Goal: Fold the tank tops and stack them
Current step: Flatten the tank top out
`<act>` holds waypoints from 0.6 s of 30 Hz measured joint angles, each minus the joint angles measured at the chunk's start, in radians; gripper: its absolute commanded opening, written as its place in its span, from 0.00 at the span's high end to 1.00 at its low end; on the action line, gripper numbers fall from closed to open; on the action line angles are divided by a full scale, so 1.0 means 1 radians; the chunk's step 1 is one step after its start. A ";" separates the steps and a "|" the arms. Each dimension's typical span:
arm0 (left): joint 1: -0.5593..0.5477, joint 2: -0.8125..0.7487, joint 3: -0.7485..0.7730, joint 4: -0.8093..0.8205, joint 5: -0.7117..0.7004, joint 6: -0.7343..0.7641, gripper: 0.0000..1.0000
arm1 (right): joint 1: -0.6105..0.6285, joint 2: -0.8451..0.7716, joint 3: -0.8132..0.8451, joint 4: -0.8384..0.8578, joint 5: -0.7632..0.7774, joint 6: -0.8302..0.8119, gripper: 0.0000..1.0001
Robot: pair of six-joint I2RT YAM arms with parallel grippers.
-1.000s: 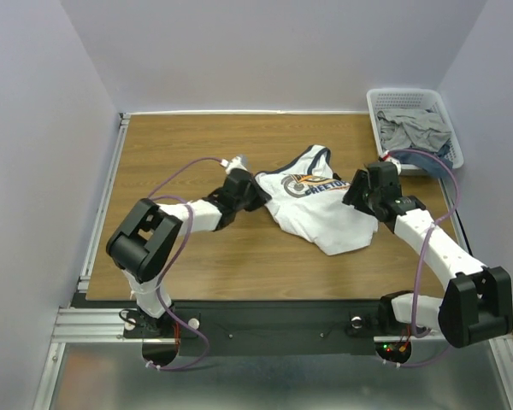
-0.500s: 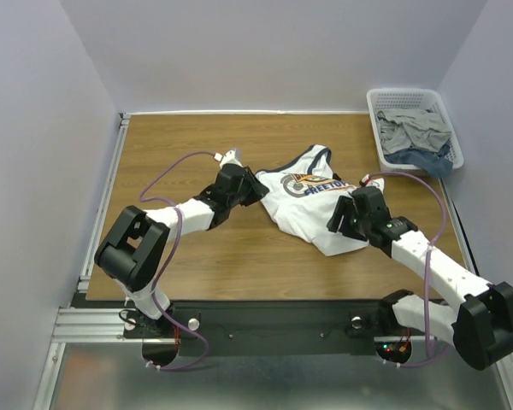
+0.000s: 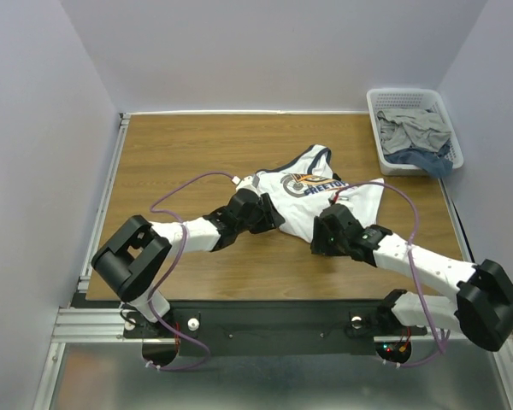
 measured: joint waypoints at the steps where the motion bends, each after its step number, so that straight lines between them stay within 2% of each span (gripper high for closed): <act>1: 0.000 0.006 0.000 0.005 0.000 0.000 0.41 | 0.004 0.015 0.000 0.000 0.008 0.000 0.37; 3: 0.000 0.030 0.003 0.008 0.000 0.003 0.41 | 0.010 0.055 0.003 -0.001 0.034 -0.001 0.42; 4: 0.000 0.044 0.005 0.007 0.000 0.005 0.41 | 0.013 0.076 0.006 -0.001 0.046 -0.001 0.54; 6: 0.000 0.075 0.017 0.004 0.002 0.009 0.41 | 0.014 0.119 0.021 -0.002 0.074 -0.003 0.68; 7: 0.000 0.087 0.025 0.003 0.002 0.013 0.41 | 0.014 0.142 0.035 -0.002 0.085 -0.010 0.79; 9: 0.000 0.102 0.042 -0.002 0.002 0.020 0.41 | 0.014 0.181 0.064 -0.001 0.100 -0.018 0.87; 10: 0.000 0.106 0.055 -0.004 0.002 0.024 0.41 | 0.014 0.201 0.086 -0.002 0.108 -0.025 0.98; 14: 0.008 0.112 0.106 -0.008 0.003 0.043 0.43 | 0.014 0.235 0.167 -0.005 0.122 -0.058 1.00; 17: 0.023 0.112 0.139 -0.009 0.005 0.058 0.48 | 0.014 0.232 0.261 -0.021 0.117 -0.096 1.00; 18: 0.032 0.112 0.150 -0.016 0.006 0.068 0.57 | 0.014 0.230 0.296 -0.029 0.113 -0.108 1.00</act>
